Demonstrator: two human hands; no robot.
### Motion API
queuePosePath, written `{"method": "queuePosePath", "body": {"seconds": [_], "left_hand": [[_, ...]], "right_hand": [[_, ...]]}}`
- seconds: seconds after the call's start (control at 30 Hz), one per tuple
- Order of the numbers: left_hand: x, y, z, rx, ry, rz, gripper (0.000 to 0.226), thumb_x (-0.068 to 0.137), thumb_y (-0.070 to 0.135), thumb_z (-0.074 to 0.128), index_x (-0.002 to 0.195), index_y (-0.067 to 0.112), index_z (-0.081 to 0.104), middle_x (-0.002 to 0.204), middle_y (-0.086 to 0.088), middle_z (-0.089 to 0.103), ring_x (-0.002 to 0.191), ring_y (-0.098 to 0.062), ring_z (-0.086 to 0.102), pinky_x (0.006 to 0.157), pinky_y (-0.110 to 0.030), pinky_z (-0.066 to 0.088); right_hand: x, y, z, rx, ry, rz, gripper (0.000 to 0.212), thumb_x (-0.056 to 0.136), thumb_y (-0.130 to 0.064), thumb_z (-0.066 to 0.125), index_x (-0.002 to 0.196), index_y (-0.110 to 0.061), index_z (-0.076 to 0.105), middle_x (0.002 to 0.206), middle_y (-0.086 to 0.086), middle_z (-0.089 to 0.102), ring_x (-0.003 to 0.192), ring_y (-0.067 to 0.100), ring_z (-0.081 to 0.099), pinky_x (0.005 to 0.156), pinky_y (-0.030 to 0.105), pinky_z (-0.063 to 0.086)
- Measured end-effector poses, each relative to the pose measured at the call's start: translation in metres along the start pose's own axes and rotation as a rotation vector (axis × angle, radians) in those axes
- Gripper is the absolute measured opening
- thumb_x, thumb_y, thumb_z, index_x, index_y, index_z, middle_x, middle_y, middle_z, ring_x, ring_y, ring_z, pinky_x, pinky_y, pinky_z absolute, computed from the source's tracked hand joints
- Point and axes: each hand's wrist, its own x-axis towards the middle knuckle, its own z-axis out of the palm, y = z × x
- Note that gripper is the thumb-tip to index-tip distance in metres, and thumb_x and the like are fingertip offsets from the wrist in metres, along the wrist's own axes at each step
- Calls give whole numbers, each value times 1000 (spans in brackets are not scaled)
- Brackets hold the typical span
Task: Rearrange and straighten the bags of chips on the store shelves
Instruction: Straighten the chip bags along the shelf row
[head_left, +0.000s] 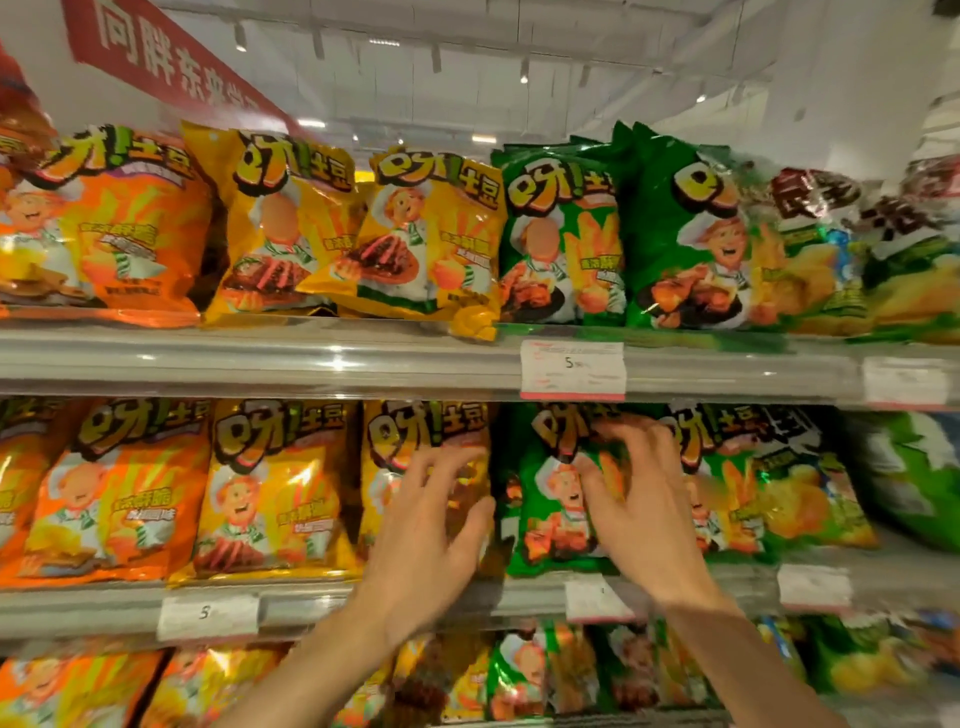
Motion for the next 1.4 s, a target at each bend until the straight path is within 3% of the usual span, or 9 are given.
{"method": "queuePosePath", "body": {"seconds": [0.17,0.47,0.57,0.7,0.8,1.03,1.17,1.27,1.4], "left_hand": [[37,14,50,-194,-274,-214,65,92,39,66,147,47,31,145,8,40,136,-10,41,115,-33,36],[77,6,81,-243,-255,-342,73,88,42,70,144,54,24,143,13,43,136,-13,41,108,-26,36],[80,5,79,-312,-277,-385,73,88,34,72,148,44,31,148,6,41,136,-21,44,110,-43,43],[83,7,79,-357,-292,-478,31,90,25,73,100,39,48,103,14,54,96,-12,61,88,-39,58],[81,8,80,-307,-292,-461,31,93,28,68,109,31,42,110,5,56,89,-11,56,70,-19,50],[66,12,75,-188,-255,-273,68,99,37,58,156,31,22,150,5,41,137,-12,38,102,-18,28],[52,17,73,-83,-142,-151,66,99,47,51,155,37,19,163,10,16,147,-1,13,113,-17,15],[41,22,76,-32,22,-96,51,98,38,57,145,33,39,152,8,30,143,-9,27,117,-28,26],[43,43,93,48,152,56,31,95,24,65,123,31,54,115,14,45,106,1,50,88,-15,41]], "right_hand": [[8,35,-29,-71,-296,95,50,98,-34,55,145,-32,37,146,-4,36,136,17,35,106,31,32],[17,45,-24,36,-542,155,73,100,-38,52,155,-42,5,164,-15,8,149,6,10,120,33,17],[17,44,-24,38,-555,135,72,100,-36,53,153,-47,5,161,-17,12,148,4,11,121,36,16],[19,45,-25,18,-583,123,72,100,-35,53,155,-37,7,163,-12,12,146,2,9,120,31,12],[20,45,-23,8,-568,107,71,100,-35,54,154,-42,8,162,-12,15,145,1,12,119,28,16],[19,48,-16,-87,-492,22,71,98,-36,54,156,-36,12,155,-11,27,142,3,23,111,19,18],[19,52,-21,-178,-308,-111,63,99,-38,50,154,-31,20,152,-8,28,143,10,20,115,26,21],[19,70,-35,-248,-194,-144,59,99,-36,50,152,-28,27,144,-1,31,138,16,24,111,30,24],[32,108,-63,-248,-86,-71,51,93,-30,60,140,-19,44,131,9,42,126,28,38,106,42,38]]}}
